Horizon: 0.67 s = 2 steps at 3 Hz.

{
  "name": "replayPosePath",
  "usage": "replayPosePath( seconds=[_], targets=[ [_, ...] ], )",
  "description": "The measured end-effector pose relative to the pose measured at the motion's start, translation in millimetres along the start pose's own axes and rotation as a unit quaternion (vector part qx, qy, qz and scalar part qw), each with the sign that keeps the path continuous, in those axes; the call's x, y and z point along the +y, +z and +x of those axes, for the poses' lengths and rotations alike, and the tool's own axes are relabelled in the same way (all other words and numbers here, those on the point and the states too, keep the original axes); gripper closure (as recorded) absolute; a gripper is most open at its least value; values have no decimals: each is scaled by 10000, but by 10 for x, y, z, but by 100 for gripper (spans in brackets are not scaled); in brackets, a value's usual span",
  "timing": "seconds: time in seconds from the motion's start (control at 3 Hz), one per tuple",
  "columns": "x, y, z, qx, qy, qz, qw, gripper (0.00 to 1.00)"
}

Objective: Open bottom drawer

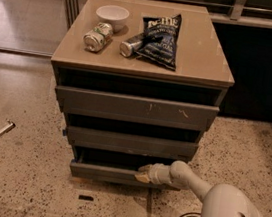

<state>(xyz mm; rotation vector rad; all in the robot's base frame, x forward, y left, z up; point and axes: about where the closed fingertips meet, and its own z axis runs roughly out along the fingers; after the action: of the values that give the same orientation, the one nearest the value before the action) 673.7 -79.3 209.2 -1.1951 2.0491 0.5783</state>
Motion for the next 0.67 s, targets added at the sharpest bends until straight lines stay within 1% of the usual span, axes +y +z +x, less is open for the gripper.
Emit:
replayPosePath(
  seconds=[0.33, 0.67],
  targets=[
    [1, -8, -8, 0, 0, 0, 10000, 86],
    [154, -14, 146, 123, 49, -99, 9999, 62]
  ],
)
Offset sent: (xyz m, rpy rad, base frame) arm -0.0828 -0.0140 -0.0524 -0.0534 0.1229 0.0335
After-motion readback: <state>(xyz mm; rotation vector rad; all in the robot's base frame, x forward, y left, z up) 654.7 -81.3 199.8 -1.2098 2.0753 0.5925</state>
